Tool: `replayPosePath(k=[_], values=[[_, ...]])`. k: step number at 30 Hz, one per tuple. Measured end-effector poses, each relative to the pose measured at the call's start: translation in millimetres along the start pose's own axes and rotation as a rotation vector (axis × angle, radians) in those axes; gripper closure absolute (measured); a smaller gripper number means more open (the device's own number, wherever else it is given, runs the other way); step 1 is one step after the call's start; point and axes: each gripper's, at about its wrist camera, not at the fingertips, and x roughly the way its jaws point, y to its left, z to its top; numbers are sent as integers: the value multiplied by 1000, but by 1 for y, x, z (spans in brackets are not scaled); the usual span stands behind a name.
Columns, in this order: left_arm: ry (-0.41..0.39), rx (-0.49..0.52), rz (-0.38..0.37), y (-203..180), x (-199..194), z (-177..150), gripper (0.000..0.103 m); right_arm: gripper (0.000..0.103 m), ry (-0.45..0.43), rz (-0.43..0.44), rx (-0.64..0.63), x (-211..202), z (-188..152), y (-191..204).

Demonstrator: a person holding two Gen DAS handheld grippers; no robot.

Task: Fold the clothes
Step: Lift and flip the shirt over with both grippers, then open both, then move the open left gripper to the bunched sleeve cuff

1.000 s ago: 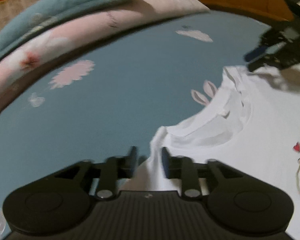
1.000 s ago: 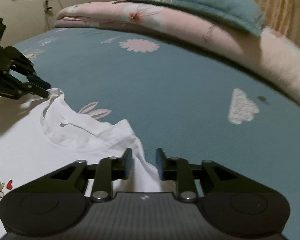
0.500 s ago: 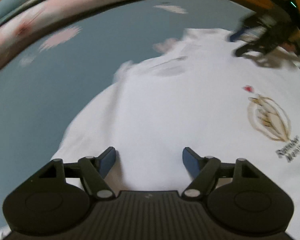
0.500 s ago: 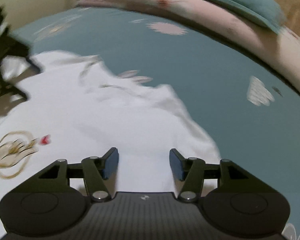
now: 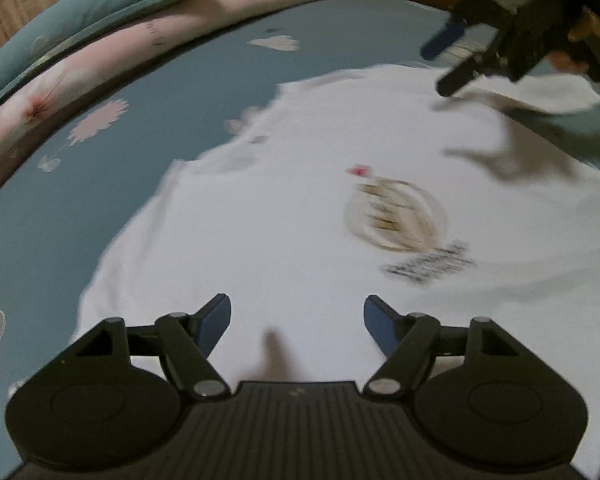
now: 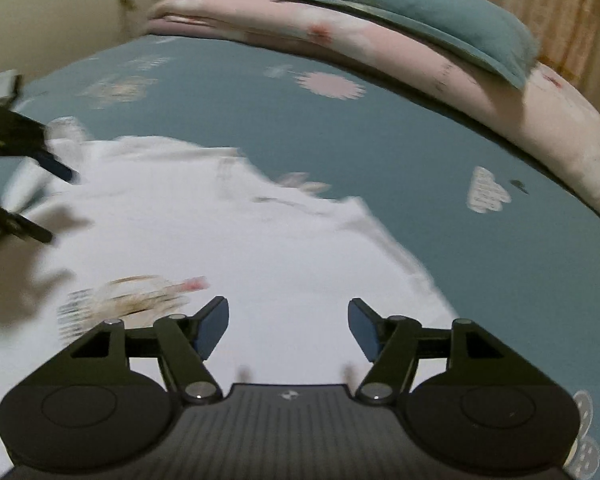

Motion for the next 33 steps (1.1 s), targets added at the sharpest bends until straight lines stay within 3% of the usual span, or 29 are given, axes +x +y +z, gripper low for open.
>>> replayPosePath(k=[6,9,12,14,17,22,24,26,28,33], values=[[35,-33,-118,-68,-2,-30,28,32,27,201,235,-36,-49,36],[67,-95,-125,-88,4,-49,28,32,22,202,344,-25,-79,40],[89,-142,-94,-96,-2,-70,24,32,60,91,394,-12,-107,35],[125,-184,-83,-94,-11,-84,24,33,93,-21,386,-6,-123,24],[155,-198,-46,-99,-27,-108,22,33,59,-71,397,-22,-139,15],[253,-244,-1,-99,-45,-125,21,33,89,-241,340,-40,-134,39],[254,-255,28,-98,-52,-122,22,33,62,-232,289,-53,-132,63],[185,-255,90,-99,-64,-114,22,32,29,-201,237,-65,-131,91],[141,-296,84,-98,-65,-108,21,31,-6,-147,190,-73,-132,125],[159,-389,99,-95,-47,-122,20,31,-46,-47,103,-76,-137,196]])
